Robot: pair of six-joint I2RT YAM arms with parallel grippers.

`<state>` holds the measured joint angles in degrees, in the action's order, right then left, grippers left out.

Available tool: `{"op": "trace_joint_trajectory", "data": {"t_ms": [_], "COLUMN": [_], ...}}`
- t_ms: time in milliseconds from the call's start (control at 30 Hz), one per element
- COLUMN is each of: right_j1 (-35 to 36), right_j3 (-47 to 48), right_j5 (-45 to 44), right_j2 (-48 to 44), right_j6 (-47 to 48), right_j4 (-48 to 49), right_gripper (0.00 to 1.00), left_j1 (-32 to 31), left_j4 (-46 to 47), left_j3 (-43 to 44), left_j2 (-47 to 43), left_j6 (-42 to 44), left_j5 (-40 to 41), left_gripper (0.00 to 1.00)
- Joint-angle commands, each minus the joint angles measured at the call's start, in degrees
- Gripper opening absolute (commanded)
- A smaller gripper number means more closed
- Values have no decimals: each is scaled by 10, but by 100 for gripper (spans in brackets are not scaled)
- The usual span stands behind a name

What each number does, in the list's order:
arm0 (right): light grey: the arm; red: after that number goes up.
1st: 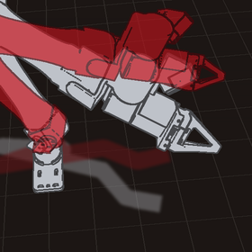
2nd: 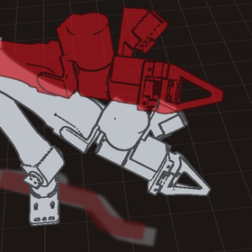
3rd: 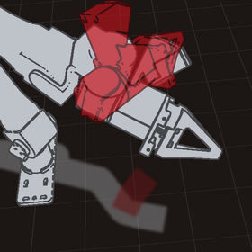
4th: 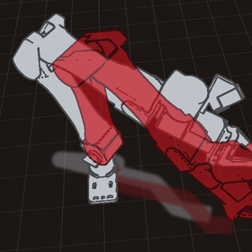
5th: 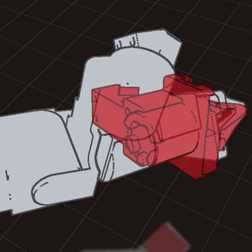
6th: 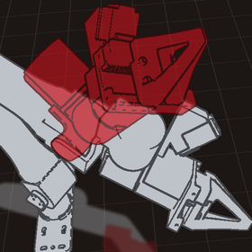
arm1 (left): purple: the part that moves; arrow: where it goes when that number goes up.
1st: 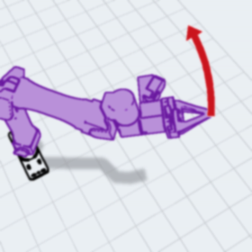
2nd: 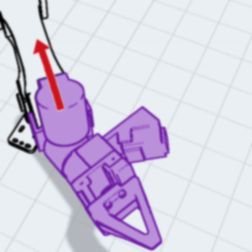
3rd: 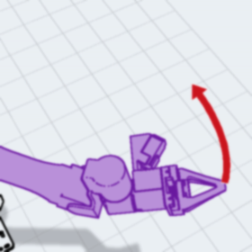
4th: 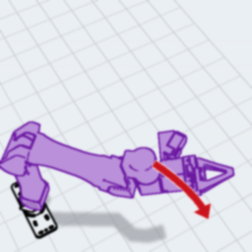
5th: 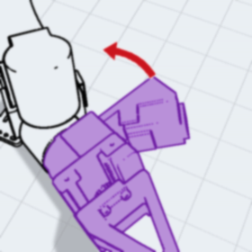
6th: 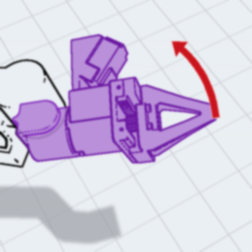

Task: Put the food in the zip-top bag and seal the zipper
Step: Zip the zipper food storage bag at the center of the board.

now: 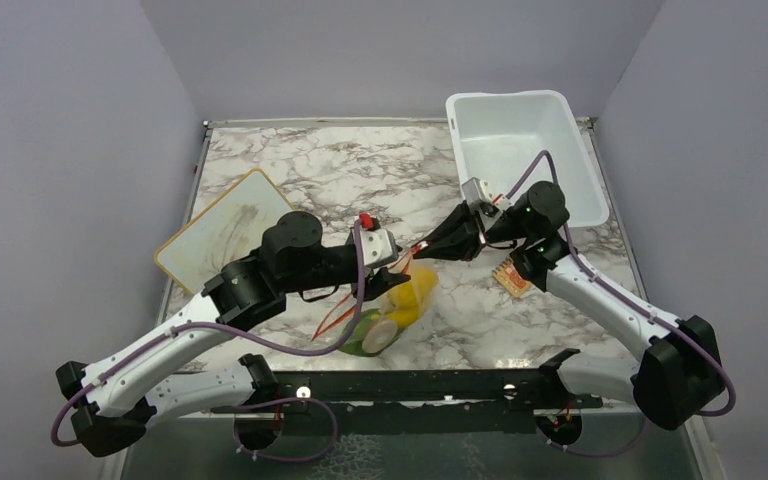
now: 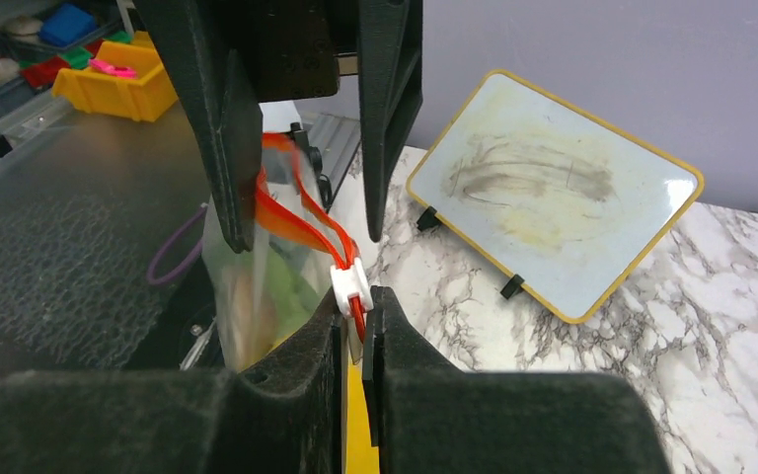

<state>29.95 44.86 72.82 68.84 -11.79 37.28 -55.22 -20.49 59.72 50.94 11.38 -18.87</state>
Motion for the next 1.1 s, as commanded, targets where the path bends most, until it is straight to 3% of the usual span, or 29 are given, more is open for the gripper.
{"op": "trace_joint_trajectory", "data": {"t_ms": [0, 100, 200, 333, 767, 1067], "right_j1": [4, 4, 3, 3, 4, 4], "right_j3": [42, 59, 60, 65, 73, 64], "right_j5": [19, 7, 1, 1, 0, 15], "right_j2": [-16, -15, -14, -8, 8, 8], "right_j6": [95, 127, 123, 113, 99, 101], "right_j4": [-160, -224, -229, -229, -236, -231], "right_gripper": [1, 1, 1, 1, 1, 1], "left_j1": [1, 1, 1, 1, 1, 1], "left_j4": [25, 23, 21, 15, 10, 3], "left_j3": [53, 75, 81, 78, 63, 58], "left_j2": [29, 40, 50, 63, 86, 99], "left_j6": [-57, -53, -40, -20, 18, 30], "left_j5": [42, 24, 12, 14, 35, 49], "left_gripper": [50, 52, 58, 58, 34, 33]}}
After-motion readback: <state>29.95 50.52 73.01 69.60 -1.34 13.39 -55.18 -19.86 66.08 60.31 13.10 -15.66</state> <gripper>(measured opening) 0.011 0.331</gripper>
